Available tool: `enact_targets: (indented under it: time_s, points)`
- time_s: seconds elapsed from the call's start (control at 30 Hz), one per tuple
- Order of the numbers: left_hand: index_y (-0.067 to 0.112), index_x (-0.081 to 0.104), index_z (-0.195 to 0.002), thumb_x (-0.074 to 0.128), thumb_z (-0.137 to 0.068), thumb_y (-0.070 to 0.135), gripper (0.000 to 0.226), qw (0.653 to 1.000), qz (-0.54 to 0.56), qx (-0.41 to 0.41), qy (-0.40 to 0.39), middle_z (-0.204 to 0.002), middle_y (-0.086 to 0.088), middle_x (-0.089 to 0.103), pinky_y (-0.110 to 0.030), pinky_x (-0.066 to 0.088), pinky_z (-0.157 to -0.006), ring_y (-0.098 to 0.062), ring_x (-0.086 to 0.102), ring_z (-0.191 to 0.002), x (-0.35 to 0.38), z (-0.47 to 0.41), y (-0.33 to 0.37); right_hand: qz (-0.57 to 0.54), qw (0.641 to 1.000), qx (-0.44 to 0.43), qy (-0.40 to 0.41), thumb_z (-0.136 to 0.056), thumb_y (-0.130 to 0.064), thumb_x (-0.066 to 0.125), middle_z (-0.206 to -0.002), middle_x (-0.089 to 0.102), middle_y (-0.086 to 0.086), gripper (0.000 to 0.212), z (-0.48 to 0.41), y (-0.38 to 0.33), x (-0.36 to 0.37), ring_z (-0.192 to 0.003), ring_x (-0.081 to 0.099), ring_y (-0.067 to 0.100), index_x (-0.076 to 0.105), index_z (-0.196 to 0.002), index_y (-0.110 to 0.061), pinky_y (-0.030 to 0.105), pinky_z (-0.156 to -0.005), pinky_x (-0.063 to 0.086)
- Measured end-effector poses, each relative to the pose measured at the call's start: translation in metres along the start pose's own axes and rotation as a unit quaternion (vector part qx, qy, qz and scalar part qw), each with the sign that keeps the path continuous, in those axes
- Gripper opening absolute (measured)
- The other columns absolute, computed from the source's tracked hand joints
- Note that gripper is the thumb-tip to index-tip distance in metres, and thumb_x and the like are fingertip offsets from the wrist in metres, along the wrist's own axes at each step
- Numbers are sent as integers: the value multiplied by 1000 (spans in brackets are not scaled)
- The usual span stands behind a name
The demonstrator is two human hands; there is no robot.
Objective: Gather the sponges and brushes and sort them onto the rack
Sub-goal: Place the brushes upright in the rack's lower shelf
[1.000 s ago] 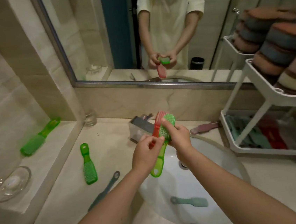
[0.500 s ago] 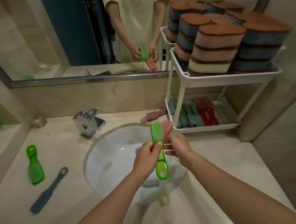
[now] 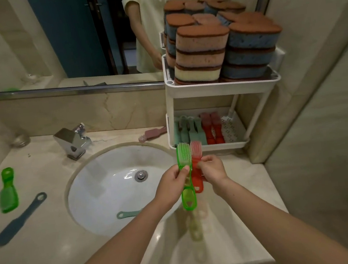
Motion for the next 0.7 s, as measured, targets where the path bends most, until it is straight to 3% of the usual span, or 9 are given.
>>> enact_targets:
  time_s: [0.07, 0.1, 0.17, 0.27, 0.33, 0.47, 0.53, 0.6, 0.7]
  points:
    - [9, 63, -92, 49, -98, 30, 26, 1000, 9, 8, -4, -85, -6, 71, -36, 51, -75, -21, 67, -81, 11, -5, 9, 3, 1000, -10, 24, -83, 6, 53, -94, 61, 20, 22, -7, -2, -16, -78, 65, 32, 46, -89, -14, 40, -70, 52]
    - [11, 62, -90, 49, -99, 29, 24, 1000, 16, 14, -4, -81, 2, 72, -29, 51, -69, -13, 67, -78, 16, -9, 14, -2, 1000, -10, 28, -84, 7, 52, -96, 62, 22, 23, -11, -3, -23, -80, 67, 37, 44, -90, -14, 43, -72, 54]
    - [17, 59, -86, 47, -100, 28, 21, 1000, 21, 15, -1, -73, 13, 70, -22, 47, -64, -2, 65, -71, 24, -15, 23, -10, 999, -10, 34, -88, 7, 47, -97, 60, 20, 23, -17, -5, -36, -70, 67, 33, 43, -92, -15, 44, -67, 54]
    - [15, 54, -90, 45, -101, 25, 18, 998, 58, -23, -10, -85, -6, 71, -34, 55, -70, -21, 69, -77, 35, -29, 30, 7, 998, -15, 61, -90, 3, 37, -92, 57, 18, 20, -29, -11, -53, -58, 55, 23, 44, -101, -13, 34, -54, 46]
    - [13, 53, -92, 42, -102, 21, 17, 996, 76, -45, -29, -85, -11, 68, -28, 56, -61, -21, 68, -68, 42, -38, 35, 24, 996, -13, 82, -92, -4, 35, -81, 55, 17, 15, -37, -16, -62, -55, 50, 22, 43, -97, -14, 30, -51, 41]
    - [10, 49, -99, 35, -103, 16, 16, 991, 85, -91, -56, -80, -10, 67, -26, 52, -48, -17, 65, -53, 51, -58, 44, 37, 995, -58, 77, -90, -13, 49, -63, 44, 11, 15, -56, -33, -71, -56, 42, 23, 44, -75, -12, 31, -55, 35]
    - [9, 46, -103, 33, -104, 16, 15, 988, 90, -112, -58, -77, -11, 65, -26, 50, -45, -17, 61, -48, 54, -70, 47, 71, 992, -81, 73, -83, -6, 58, -68, 44, 5, 10, -66, -40, -72, -62, 44, 19, 49, -83, -9, 30, -62, 37]
    - [7, 43, -105, 33, -104, 17, 15, 986, 94, -128, -55, -75, -10, 61, -26, 47, -41, -17, 55, -45, 56, -84, 50, 130, 985, -82, 76, -78, 0, 62, -74, 48, 1, 21, -81, -45, -75, -65, 48, 14, 48, -92, -8, 26, -58, 39]
    - [10, 40, -110, 34, -104, 18, 12, 981, 112, -148, -57, -75, -10, 58, -26, 45, -41, -17, 50, -45, 59, -103, 55, 240, 963, -69, 98, -77, -3, 63, -91, 51, 9, 14, -107, -51, -79, -73, 55, 25, 53, -87, -4, 24, -60, 43]
Point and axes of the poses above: each hand's wrist, its own z-axis away from the middle knuckle, its own x-axis out of the palm, y = z × x, the point moved 5 cm from there along -z, towards the middle knuckle
